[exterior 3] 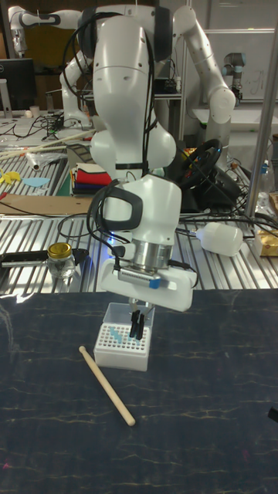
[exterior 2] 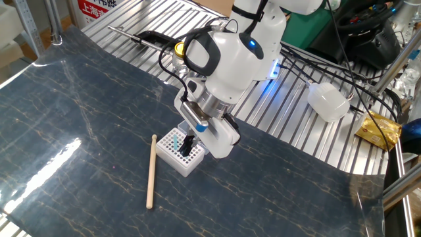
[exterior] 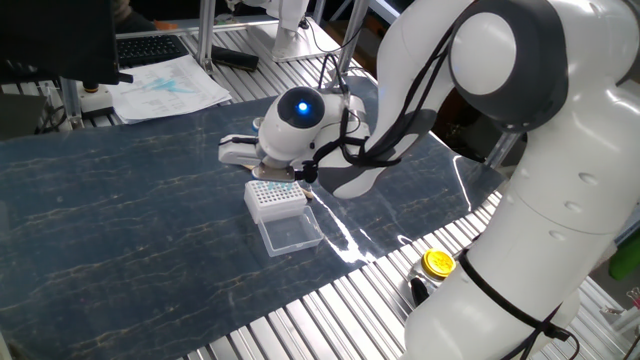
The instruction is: Insert a medium pipette tip into the holder for medium pipette tips
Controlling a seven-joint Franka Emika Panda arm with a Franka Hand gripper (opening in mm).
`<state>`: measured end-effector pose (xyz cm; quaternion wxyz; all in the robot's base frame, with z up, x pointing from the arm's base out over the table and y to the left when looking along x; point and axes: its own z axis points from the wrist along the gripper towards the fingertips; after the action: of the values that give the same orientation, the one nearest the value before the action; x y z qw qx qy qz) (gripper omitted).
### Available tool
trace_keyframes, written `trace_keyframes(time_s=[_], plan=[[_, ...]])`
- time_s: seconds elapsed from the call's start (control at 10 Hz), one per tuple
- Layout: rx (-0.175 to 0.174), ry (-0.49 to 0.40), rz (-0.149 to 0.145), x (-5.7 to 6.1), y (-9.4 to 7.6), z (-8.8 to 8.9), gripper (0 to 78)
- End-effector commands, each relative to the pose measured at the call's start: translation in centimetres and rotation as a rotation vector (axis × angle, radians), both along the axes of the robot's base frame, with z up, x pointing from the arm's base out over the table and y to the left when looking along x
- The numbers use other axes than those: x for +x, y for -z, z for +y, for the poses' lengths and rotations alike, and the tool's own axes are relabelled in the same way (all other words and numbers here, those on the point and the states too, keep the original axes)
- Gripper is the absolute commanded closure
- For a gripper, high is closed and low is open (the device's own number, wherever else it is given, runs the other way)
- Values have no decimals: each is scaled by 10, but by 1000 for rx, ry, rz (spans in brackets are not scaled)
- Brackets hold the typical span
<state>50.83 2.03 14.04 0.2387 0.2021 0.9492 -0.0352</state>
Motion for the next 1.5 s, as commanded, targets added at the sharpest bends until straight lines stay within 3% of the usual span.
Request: trace_keyframes(time_s=[0.1,1.4,1.5], plan=[[-3,-5,12,1,-1,0,2],[-3,-5,12,1,-1,0,2],[41,-25,231,-2,-17,-2,2]])
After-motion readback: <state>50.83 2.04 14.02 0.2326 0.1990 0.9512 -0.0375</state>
